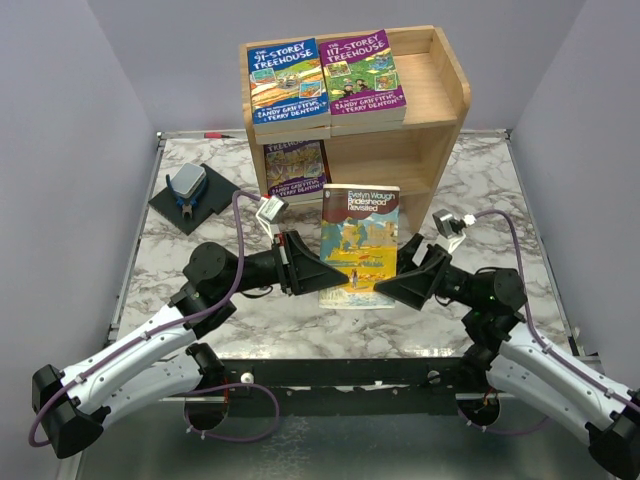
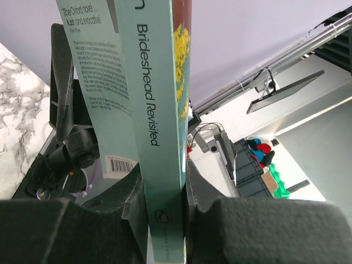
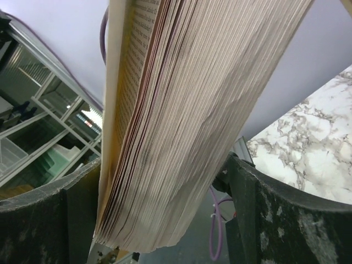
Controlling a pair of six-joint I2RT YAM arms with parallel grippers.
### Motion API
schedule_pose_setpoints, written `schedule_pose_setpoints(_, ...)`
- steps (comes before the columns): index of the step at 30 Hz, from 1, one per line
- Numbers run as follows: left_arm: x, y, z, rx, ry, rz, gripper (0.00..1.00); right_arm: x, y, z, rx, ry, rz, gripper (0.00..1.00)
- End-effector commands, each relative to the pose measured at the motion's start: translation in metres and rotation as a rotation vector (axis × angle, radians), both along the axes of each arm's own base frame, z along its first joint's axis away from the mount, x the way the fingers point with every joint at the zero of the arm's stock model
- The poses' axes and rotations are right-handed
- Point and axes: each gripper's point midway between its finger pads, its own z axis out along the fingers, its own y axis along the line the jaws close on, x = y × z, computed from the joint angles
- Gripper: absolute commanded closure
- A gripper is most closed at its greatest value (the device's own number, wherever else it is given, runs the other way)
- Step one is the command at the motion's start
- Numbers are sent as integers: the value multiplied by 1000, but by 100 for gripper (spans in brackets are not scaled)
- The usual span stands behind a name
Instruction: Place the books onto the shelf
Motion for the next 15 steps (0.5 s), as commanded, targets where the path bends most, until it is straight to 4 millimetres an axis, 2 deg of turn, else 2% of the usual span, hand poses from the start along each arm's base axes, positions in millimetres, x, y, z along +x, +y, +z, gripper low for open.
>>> schedule_pose_setpoints(1, -8, 12, 33, -121, -108, 10, 100, -16, -3, 24, 51, -71, 69, 14)
schedule_pose_setpoints(7, 10, 7, -3, -2, -87, 97, 100, -22, -6, 34, 32, -83, 61, 26)
schedule_pose_setpoints(10, 23, 6, -24, 94, -79, 164, 100, -21, -7, 33, 7, -74, 42, 32)
schedule_pose_setpoints(15, 37, 8, -44, 178, -62, 244, 100, -15, -7, 27, -45, -35, 9, 38)
